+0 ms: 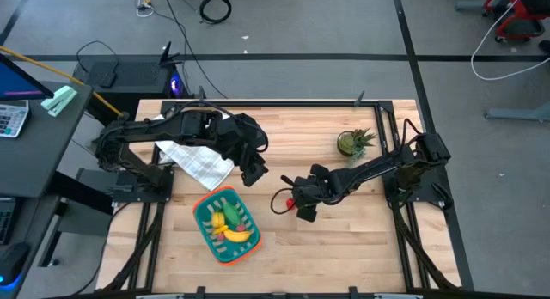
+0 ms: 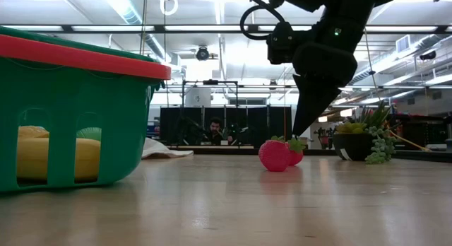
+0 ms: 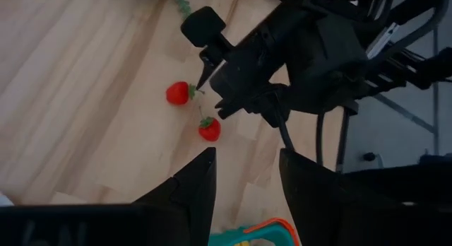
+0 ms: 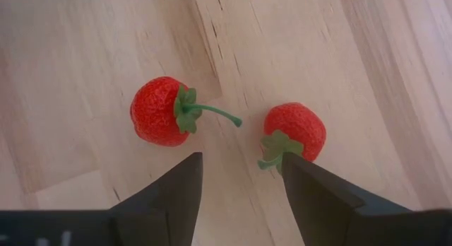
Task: Pick and placing Produce into tupperware
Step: Put the top red strawberry into the blue basket
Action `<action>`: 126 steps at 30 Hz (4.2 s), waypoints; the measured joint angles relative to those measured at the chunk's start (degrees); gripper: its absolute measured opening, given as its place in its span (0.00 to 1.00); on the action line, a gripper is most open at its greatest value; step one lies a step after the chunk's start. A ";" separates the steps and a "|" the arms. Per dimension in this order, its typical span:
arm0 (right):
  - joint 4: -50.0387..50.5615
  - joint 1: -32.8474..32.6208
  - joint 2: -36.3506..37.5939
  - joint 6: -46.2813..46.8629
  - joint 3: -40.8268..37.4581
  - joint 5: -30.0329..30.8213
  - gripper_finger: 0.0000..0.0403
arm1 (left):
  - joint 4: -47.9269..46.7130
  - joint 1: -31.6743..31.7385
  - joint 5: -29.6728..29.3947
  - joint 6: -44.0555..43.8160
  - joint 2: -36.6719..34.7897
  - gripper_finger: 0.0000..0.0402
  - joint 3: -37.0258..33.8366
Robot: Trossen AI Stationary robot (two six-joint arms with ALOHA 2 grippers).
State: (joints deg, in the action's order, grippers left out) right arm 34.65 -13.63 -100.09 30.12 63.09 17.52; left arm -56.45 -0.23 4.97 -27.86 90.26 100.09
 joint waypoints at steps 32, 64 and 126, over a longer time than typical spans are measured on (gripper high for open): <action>-1.49 0.42 -0.09 0.21 -2.62 3.39 0.43 | 0.02 0.02 -2.86 0.05 0.01 0.40 0.00; -1.49 1.91 0.14 1.34 -2.62 -1.95 0.01 | 0.04 0.04 -2.84 0.09 0.01 0.40 0.00; 0.39 7.63 3.39 -25.24 -1.86 -3.71 0.53 | 0.46 0.04 -2.84 2.13 0.02 0.40 0.00</action>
State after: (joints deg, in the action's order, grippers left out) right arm 35.04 -6.00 -96.71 4.89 61.23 13.81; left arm -55.99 -0.19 2.13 -25.73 90.28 100.09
